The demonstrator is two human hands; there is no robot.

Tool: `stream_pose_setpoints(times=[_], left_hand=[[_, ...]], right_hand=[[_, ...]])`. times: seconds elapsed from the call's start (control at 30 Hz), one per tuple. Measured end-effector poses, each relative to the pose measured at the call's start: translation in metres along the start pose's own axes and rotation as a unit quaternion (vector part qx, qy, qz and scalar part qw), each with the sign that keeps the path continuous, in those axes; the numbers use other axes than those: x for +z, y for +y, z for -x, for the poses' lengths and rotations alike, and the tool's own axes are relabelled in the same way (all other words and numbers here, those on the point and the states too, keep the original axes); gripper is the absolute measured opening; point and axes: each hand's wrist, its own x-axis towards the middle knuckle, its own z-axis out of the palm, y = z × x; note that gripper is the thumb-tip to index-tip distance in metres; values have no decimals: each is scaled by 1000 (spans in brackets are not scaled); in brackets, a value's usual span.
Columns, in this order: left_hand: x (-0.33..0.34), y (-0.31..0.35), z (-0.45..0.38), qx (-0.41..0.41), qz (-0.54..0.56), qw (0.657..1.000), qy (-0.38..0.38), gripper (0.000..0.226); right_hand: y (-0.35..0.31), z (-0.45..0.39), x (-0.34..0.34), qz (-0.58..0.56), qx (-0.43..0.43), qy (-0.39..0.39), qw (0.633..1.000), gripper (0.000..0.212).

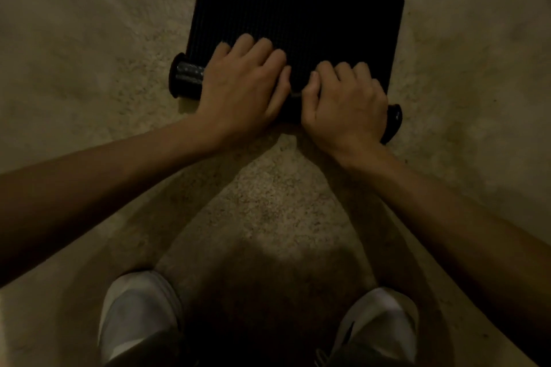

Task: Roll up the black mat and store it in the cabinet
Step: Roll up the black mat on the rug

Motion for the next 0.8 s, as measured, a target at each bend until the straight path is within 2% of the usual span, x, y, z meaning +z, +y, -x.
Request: stream_pose_setpoints(times=[0.1, 0.2, 0.4, 0.57, 0.8], left_hand=[[0, 1, 4, -16, 9, 1000, -2, 37], [6, 1, 13, 17, -40, 999, -11, 42], [6, -6, -19, 34, -28, 999, -20, 35], [2, -4, -34, -10, -12, 1000, -23, 38], [7, -3, -14, -18, -16, 1000, -7, 44]], right_hand=[[4, -10, 3, -30, 7, 8, 999, 44], [3, -6, 2, -29, 20, 19, 999, 38], [-2, -4, 0, -26, 62, 80, 995, 29], [1, -16, 4, 3, 32, 76, 997, 36], [10, -46, 5, -49, 50, 45, 997, 36]])
